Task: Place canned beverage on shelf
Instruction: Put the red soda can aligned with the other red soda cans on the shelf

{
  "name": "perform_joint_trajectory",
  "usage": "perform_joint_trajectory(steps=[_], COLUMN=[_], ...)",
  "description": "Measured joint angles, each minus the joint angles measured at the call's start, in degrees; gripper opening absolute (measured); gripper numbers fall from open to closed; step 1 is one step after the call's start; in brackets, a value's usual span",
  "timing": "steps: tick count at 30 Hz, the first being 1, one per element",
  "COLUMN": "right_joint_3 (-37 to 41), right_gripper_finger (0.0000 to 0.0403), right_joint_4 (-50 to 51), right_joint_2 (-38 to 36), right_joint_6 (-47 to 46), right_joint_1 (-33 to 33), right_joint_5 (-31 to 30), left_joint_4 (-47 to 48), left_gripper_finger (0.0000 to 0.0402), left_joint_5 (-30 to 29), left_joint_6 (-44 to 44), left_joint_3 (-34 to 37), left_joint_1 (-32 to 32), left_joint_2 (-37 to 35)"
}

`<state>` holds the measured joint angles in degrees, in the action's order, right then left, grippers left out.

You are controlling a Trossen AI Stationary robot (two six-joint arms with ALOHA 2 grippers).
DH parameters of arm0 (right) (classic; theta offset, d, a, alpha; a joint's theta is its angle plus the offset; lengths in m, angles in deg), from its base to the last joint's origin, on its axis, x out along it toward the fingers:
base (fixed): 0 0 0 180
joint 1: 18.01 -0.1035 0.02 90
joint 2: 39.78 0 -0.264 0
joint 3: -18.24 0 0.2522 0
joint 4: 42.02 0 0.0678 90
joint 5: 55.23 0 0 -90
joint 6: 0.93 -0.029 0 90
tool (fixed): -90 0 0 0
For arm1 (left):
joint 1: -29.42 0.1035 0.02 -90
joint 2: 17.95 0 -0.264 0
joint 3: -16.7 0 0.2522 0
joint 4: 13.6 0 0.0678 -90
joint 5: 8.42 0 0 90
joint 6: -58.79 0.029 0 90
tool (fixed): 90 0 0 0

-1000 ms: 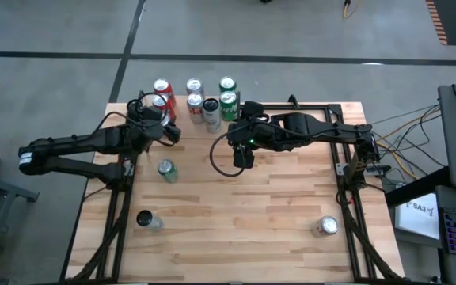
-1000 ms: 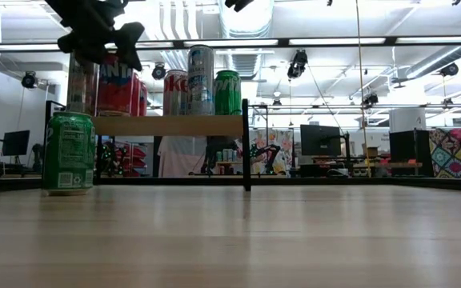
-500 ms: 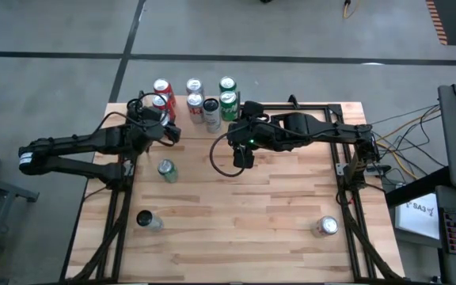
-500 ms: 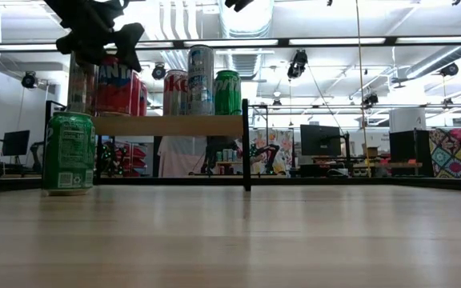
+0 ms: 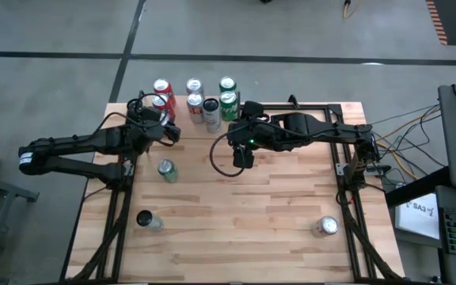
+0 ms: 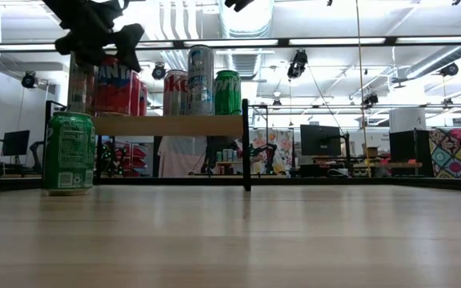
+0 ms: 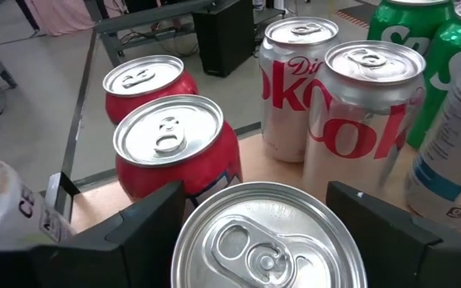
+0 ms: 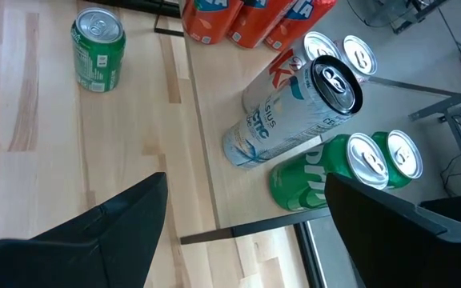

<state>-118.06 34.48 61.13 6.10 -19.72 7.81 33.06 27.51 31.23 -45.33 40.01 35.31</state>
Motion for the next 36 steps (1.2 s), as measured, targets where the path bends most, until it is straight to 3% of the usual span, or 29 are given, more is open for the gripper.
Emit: perform_joint_trajectory(steps=[36], right_joint_3=[0.0], right_gripper_finger=[0.0325], right_joint_4=[0.0], right_joint_2=[0.0], right_joint_6=[-0.63], right_joint_1=[0.0], right_joint_5=[0.0], left_joint_4=[-0.43], left_gripper_finger=[0.0298], left_joint_5=[-1.8], left_joint_6=[1.1], left_joint_3=[0.09], left_joint_1=[-0.41], left_joint_2=[-3.3])
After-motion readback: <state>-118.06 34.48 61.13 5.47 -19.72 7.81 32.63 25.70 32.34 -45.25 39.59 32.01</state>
